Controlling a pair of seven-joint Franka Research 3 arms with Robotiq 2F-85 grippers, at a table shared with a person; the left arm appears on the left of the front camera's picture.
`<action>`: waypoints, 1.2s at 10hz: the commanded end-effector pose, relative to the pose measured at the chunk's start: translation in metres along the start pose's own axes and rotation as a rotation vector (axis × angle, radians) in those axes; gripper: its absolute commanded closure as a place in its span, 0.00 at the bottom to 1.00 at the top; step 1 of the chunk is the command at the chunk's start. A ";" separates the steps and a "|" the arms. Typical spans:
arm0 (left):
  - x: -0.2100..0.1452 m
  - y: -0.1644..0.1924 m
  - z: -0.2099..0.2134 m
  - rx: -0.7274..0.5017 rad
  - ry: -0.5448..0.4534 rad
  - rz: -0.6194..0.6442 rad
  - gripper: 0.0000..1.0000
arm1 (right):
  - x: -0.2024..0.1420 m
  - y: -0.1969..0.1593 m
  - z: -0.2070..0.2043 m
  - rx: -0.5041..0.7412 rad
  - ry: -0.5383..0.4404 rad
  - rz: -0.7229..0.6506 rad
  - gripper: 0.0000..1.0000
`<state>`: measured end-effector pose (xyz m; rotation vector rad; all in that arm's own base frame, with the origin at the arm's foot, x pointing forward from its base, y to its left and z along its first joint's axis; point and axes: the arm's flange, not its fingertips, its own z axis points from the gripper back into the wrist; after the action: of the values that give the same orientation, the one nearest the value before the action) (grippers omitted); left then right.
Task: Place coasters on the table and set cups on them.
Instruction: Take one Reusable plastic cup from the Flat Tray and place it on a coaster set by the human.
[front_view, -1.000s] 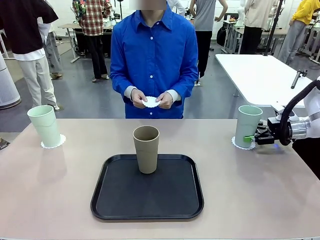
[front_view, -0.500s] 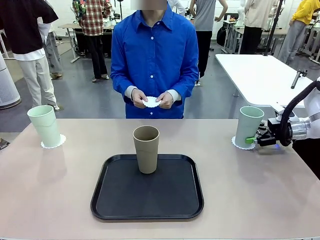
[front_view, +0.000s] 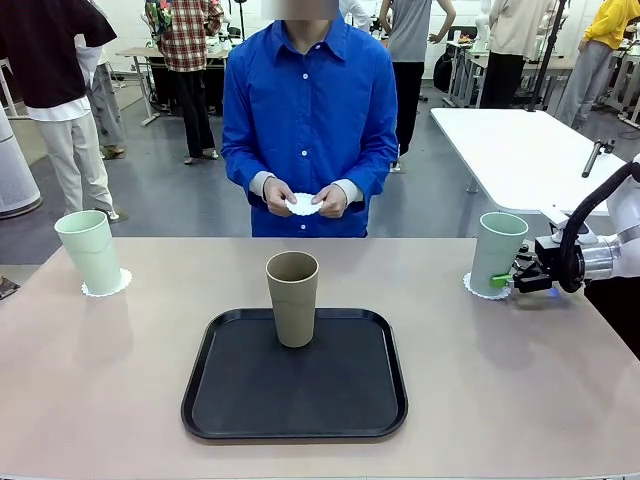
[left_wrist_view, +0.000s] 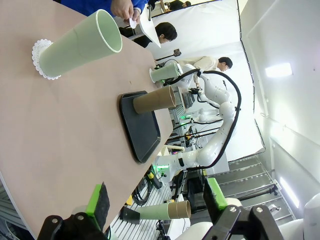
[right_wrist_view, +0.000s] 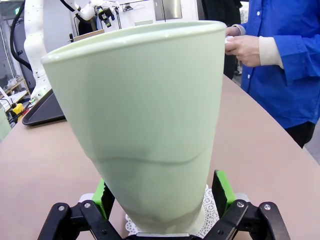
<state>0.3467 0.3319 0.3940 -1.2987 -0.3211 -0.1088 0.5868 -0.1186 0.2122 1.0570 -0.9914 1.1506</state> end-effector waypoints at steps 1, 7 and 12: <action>-0.002 -0.002 0.001 -0.002 0.004 -0.012 0.00 | 0.000 -0.008 0.003 0.037 0.005 -0.004 0.00; -0.002 -0.002 0.001 -0.002 0.004 -0.012 0.00 | 0.000 -0.011 0.016 0.041 0.001 -0.017 0.00; -0.002 -0.002 0.001 -0.002 0.004 -0.012 0.00 | -0.001 -0.014 0.026 0.034 0.009 -0.028 0.00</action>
<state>0.3467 0.3319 0.3940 -1.2987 -0.3211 -0.1089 0.5917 -0.1415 0.2135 1.0649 -0.9869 1.1477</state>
